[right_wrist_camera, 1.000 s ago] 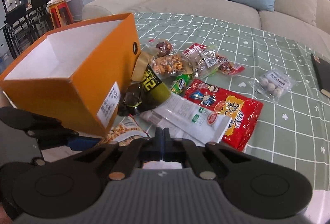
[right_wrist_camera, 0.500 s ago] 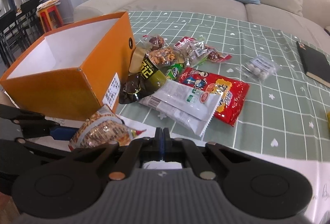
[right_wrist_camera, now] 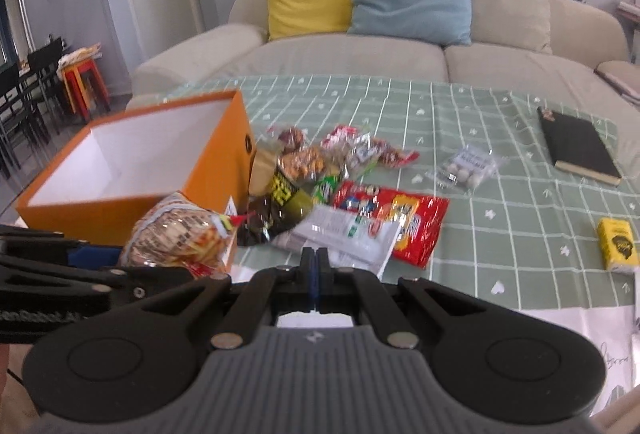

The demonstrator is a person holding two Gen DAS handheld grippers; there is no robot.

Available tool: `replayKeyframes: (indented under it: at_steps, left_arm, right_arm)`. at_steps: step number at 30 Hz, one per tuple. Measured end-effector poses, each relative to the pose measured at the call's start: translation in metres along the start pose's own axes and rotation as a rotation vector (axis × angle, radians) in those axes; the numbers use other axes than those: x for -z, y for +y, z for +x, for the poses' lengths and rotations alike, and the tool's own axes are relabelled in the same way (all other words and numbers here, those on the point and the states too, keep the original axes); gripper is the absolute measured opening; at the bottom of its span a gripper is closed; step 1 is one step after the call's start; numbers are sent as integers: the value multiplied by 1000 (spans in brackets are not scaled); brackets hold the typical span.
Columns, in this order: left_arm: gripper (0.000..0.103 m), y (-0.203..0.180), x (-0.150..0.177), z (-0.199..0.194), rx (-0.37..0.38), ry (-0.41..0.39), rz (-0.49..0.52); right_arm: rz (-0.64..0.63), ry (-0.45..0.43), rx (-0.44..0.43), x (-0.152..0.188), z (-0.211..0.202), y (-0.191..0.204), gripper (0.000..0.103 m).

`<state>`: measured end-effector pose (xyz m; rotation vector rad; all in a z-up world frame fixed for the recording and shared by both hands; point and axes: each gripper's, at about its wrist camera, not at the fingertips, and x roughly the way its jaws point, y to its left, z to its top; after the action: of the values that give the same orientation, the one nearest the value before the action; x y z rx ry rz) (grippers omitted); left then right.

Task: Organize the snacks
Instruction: 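Lift the peanut bag with the left gripper and carry it over the orange box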

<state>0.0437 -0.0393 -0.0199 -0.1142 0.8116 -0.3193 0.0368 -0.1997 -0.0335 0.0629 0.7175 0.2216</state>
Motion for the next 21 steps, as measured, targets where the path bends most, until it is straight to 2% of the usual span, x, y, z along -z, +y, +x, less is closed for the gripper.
replayKeyframes:
  at_steps: [4,9,16,21]
  left_arm:
    - [53,3,-10,-16,-13,-69,-19]
    - [53,17,-22,-31,-65,-125,-48]
    - [53,47,-37,-34,-154,-135,-84]
    - [53,74,-43,-33,-211,-120,-115]
  right_arm:
    - [14,-42,-13,-12,-10,4,0]
    - [8,-82,-49,-29,-12,19,0]
    - [-38,-146,-128,-53,-10,50,0]
    - [-67,-150,-182,-65,4,73,0]
